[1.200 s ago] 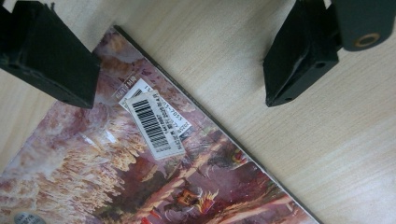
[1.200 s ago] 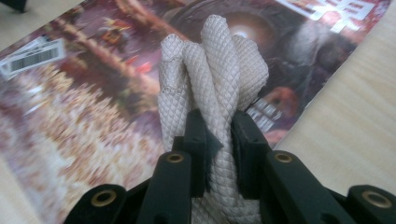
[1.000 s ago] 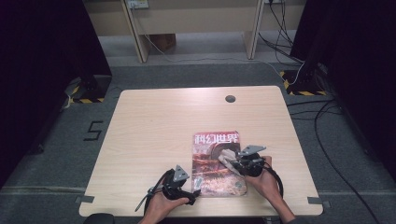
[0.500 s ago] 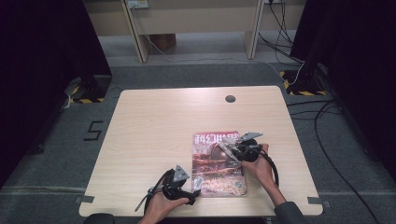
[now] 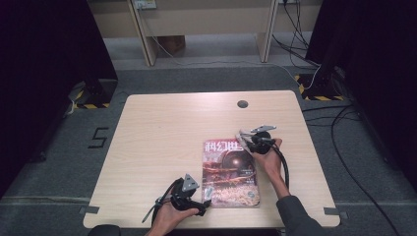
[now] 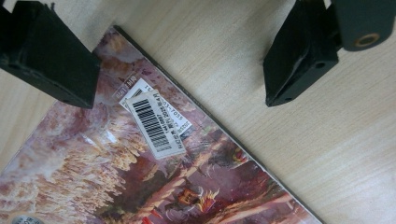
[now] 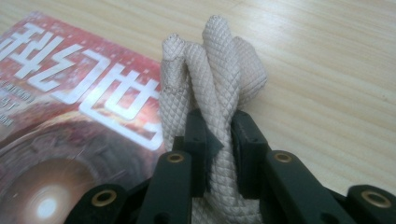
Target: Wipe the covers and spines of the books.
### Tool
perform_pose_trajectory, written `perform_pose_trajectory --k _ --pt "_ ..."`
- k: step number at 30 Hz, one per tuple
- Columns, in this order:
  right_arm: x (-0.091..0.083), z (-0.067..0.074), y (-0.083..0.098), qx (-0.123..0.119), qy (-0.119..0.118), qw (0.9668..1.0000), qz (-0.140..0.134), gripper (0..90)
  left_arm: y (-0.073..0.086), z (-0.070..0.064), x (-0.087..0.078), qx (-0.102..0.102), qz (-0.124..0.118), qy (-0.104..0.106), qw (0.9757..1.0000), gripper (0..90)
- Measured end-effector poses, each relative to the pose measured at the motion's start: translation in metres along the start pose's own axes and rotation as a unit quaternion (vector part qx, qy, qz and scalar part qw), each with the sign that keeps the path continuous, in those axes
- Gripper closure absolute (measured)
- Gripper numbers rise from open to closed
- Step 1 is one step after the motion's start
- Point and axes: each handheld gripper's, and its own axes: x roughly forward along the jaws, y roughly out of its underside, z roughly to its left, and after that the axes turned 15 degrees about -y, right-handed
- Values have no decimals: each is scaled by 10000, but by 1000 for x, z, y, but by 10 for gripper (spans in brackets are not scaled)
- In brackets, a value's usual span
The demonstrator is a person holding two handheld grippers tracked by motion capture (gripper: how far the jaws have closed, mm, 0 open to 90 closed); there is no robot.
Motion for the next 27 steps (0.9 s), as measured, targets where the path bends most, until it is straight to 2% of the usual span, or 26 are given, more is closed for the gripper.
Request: perform_pose_trajectory --k 5,7,10,12,13,19,27 --pt "2 -4 -2 3 49 10000 -28 789 0 0 0 13 5 -3 10000 101" --pt "2 -2 -2 -153 80 9998 27 791 0 0 0 -2 2 6 10000 101" --pt "2 -1 -3 -119 28 9999 50 791 0 0 0 -7 10 2 10000 101" --pt "3 2 -3 -152 -139 9998 63 791 0 0 0 -9 15 8 10000 101" --pt "4 6 -2 -157 -237 9996 73 792 0 0 0 -10 14 6 10000 101" --pt "6 30 1 -590 -437 9970 250 794 0 0 0 -1 13 -9 10000 101" --pt "3 57 13 -887 -754 9927 303 794 0 0 0 7 15 -37 10000 99"
